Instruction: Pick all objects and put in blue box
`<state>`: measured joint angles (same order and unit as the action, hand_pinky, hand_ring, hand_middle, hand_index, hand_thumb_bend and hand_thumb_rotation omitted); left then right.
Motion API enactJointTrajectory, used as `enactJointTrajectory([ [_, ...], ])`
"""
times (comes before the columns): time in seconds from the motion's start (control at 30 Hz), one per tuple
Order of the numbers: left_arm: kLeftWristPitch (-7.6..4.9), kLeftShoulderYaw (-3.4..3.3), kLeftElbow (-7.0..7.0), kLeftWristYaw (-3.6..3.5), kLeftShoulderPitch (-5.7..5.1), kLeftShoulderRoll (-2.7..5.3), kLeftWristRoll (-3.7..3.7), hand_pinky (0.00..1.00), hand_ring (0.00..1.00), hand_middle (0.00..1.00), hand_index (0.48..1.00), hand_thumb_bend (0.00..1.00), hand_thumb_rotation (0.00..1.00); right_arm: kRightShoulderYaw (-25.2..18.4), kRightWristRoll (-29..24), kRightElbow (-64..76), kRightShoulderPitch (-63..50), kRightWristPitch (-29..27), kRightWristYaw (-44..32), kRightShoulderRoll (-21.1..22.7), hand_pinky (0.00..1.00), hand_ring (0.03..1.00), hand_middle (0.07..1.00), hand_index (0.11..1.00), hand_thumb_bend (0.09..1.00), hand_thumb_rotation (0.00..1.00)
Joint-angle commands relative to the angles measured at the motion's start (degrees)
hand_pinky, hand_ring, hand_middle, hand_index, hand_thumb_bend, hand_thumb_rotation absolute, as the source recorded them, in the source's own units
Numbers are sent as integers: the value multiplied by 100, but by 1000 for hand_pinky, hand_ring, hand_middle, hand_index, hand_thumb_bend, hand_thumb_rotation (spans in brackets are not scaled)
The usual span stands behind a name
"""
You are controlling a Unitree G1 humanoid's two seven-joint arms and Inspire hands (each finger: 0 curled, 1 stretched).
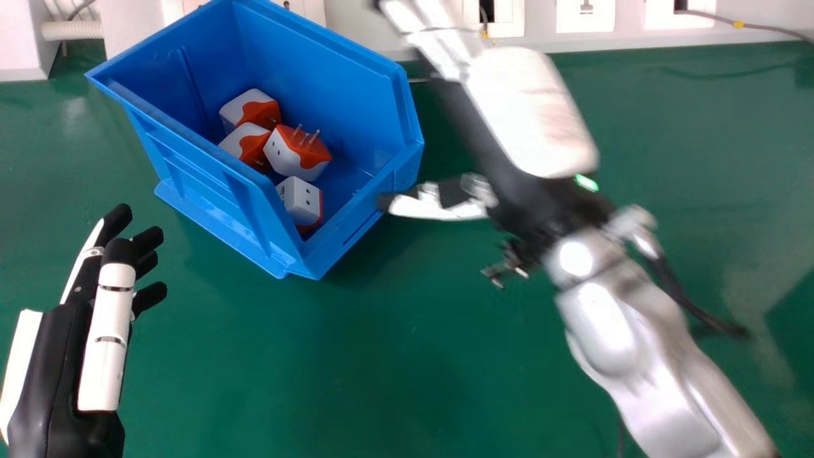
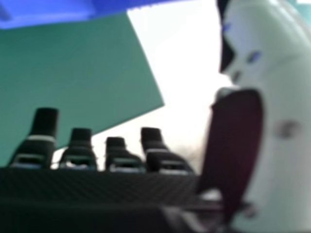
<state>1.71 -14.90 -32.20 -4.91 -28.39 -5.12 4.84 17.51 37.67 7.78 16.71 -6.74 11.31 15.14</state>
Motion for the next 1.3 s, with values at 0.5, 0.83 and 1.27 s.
enactJointTrajectory([
  [0.5, -662, -61, 627, -164, 257, -99, 48, 860, 918, 898, 938, 440, 993, -1029, -2271, 1580, -3074, 230, -442, -975, 905, 995, 998, 990, 464, 848],
  [0.83, -1083, -205, 1170, -321, 479, -234, 163, 861, 921, 905, 941, 421, 999, -1420, -3626, 1290, -3513, -13, -754, -1425, 956, 999, 1000, 998, 515, 961],
  [1.27, -1551, -421, 1831, -457, 772, -355, 390, 881, 937, 923, 953, 487, 1000, -1511, -3645, 1103, -3478, -72, -1015, -1368, 986, 1000, 1000, 1000, 525, 988],
])
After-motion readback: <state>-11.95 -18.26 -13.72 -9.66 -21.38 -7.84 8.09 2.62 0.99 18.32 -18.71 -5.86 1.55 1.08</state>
